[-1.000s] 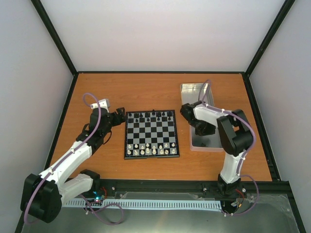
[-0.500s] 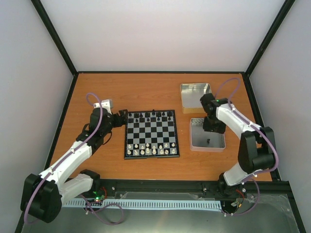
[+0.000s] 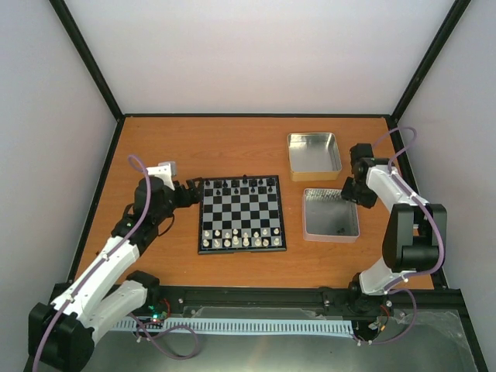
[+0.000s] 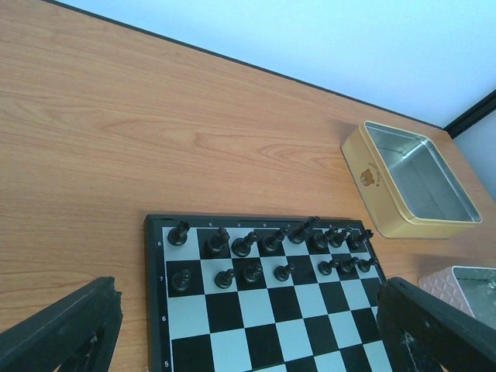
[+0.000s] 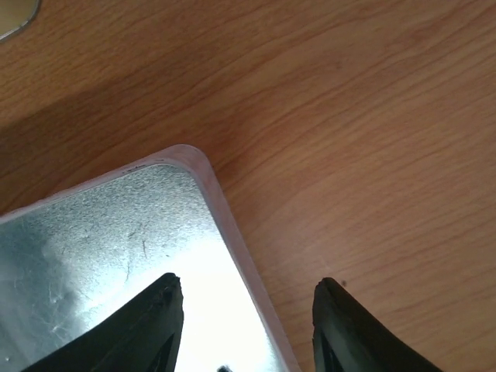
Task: Set up the chess pieces on the board
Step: Pick up the chess piece from the storage box.
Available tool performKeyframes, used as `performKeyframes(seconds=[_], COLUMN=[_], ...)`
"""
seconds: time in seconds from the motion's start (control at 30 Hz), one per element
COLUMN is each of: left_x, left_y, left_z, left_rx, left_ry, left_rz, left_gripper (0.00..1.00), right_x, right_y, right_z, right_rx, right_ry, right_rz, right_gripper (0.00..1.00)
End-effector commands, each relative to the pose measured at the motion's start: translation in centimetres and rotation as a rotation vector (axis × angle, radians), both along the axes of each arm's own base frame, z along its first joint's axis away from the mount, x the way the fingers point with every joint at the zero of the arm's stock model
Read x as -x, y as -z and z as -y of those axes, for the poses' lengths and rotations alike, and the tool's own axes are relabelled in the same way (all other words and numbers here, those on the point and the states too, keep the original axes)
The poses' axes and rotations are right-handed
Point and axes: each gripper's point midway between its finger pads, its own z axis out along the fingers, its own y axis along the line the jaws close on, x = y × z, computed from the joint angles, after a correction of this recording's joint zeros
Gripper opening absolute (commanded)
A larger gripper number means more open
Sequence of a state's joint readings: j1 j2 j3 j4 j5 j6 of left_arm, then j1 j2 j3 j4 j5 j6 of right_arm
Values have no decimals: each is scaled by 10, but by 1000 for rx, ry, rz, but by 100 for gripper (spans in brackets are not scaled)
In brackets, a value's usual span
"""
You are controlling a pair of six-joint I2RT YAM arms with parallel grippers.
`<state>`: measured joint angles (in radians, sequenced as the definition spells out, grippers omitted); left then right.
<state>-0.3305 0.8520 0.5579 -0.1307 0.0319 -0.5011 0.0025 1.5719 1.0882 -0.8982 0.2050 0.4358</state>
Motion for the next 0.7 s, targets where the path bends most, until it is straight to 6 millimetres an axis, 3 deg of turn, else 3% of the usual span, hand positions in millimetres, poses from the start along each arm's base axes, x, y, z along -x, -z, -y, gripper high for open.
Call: performKeyframes(seconds=[0.0,0.2,0.4,0.5,0.67], left_x=[6,13,14,13,10], left_y=[-2,-1,3,7,17], left_z=[-3,-3,-2,1,5], left_rx=[-14,-2,-1,5,10], left_ry=[12,19,30,38,53], left_rz=[-1,4,3,-9,-32], left_gripper=[91,91,91,91,91], right_x=[-2,15,48,60,82], right_y=[18,-15,-23,-16,16], right_z=[-11,-14,-29,-46,-71], right_rx=[-85,-109,-115,-166,-211], right_ry=[-26,23,-11,-63,-141], right_rz=[-9,38,-28,-62,-179], right_gripper=[47,48,49,50,53])
